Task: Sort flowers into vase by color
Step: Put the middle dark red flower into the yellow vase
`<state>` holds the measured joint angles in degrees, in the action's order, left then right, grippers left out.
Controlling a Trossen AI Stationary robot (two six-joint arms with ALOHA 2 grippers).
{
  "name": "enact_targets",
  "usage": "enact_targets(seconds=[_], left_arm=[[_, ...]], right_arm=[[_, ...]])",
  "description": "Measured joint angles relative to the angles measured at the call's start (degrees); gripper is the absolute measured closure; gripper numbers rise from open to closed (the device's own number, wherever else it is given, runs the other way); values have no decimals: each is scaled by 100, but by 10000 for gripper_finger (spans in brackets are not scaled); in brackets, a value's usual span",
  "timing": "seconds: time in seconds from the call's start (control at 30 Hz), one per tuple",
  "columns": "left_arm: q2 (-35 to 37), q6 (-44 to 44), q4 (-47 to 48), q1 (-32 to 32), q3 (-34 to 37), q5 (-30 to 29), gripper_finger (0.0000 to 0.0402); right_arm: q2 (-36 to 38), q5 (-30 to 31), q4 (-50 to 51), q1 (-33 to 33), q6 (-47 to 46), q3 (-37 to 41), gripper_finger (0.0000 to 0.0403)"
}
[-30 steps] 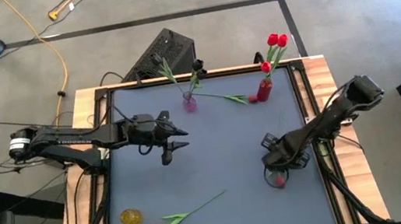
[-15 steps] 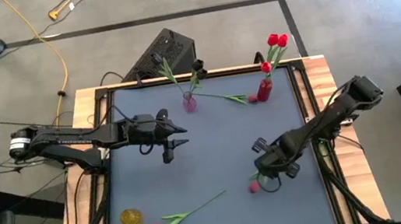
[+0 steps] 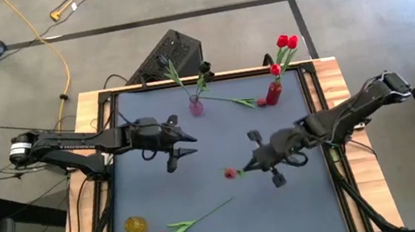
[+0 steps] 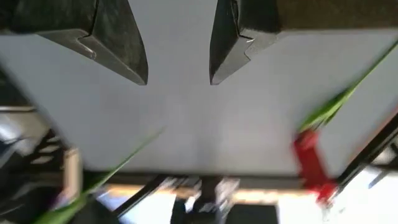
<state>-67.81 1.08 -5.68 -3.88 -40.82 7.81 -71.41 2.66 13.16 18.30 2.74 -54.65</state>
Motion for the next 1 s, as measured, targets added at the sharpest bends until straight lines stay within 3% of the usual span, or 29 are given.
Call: enact_targets(seconds=[0.33,0.53,0.73,1.0], left_arm=[[-305,-443,-1810,670,5,246,242],[-724,-407,-2730,842,-4,219,242],[-1042,-133,-2828,829,0,132,242],[-1134,-91,-2873,827,-2,377,248]], right_arm=[[-431,7,-3028,-369,-395,-2,379],[-743,24,-3400,-539,-443,0,383],[-1031,30,-4032,-579,-253,0,378],[-1050,201,-3885,-752,-226,0,383]])
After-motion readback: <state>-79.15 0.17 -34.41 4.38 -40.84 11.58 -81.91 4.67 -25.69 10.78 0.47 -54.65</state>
